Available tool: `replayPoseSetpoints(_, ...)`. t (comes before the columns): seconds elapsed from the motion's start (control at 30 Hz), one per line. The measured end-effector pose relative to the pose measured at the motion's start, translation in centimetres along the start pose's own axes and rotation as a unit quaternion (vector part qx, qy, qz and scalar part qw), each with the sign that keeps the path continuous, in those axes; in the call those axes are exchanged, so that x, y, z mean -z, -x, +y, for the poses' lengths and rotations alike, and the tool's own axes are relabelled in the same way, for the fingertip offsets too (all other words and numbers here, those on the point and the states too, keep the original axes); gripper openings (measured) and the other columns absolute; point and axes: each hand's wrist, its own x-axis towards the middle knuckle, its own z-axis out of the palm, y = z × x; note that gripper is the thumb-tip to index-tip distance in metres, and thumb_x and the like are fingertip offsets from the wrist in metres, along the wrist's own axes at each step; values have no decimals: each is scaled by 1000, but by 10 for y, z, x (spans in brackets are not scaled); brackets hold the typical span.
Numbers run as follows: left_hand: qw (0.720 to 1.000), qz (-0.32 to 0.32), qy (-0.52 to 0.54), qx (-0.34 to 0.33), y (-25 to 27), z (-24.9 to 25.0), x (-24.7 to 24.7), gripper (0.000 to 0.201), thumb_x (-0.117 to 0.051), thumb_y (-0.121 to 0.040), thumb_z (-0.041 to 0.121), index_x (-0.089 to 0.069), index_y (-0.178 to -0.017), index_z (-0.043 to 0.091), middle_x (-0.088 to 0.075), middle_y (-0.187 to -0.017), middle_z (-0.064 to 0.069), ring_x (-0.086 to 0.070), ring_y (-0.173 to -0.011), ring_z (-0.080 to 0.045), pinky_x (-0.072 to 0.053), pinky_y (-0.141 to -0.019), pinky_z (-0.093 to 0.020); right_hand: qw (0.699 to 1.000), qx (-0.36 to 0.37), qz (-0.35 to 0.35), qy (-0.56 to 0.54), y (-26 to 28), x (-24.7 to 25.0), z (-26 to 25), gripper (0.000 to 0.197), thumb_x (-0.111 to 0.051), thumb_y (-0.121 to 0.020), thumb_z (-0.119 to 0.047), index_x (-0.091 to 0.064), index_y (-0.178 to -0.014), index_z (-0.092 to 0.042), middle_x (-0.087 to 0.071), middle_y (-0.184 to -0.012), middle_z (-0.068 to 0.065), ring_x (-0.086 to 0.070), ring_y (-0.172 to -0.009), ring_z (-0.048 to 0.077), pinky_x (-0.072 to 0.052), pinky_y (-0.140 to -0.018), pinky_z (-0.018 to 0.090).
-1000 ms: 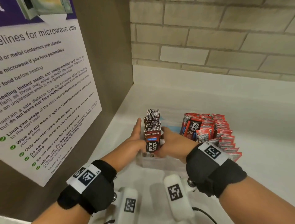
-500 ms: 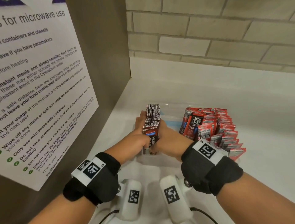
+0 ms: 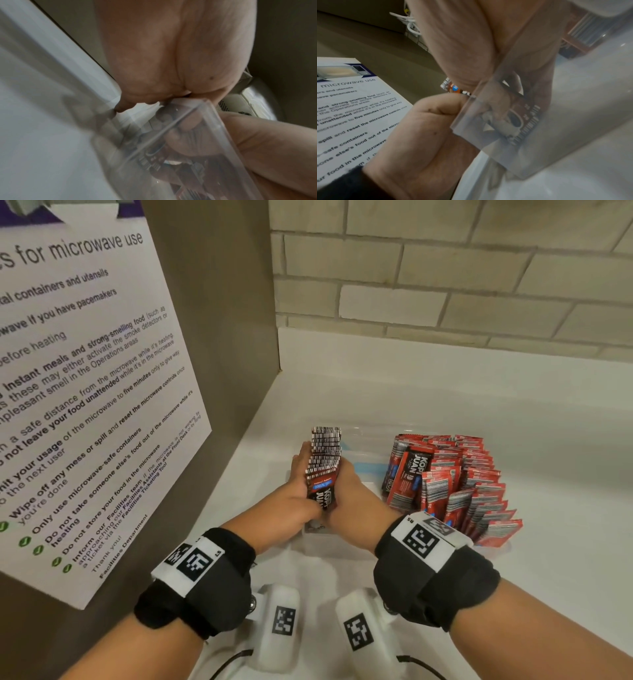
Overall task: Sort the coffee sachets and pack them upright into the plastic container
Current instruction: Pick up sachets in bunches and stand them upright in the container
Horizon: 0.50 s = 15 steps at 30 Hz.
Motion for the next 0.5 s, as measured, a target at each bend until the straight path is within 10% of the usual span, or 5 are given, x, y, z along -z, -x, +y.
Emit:
replayPoseSetpoints(0.23,997,17,-69,-6,-3,4,0,94,-39,-85,-14,15,-147,32,19,-157,12,14,-145,-10,-32,-104,-15,1000,-7,1,4,-2,0,2,79,-68,-65,-7,-27,-132,-14,-47,-123,12,-55,-109,26,-49,-92,44)
replayPoseSetpoints(0.33,997,16,-76,12,-4,0,1,101,-49,-79,0,17,-147,33,12,-159,8,3,-148,-17,-24,-116,-34,999,-28,1,22,0,4,0,71,-71,-70,-7,-31,-129,-13,-49,-121,9,-55,-108,24,-49,-93,42)
replayPoseSetpoints(0.5,998,6,-67,22,-2,-3,6,115,-54,-61,14,17,-147,40,-7,-160,-2,-31,-140,-19,-50,-96,-34,999,-41,-12,13,3,12,-4,73,-74,-69,-1,-33,-129,-11,-52,-119,9,-56,-106,22,-50,-91,37)
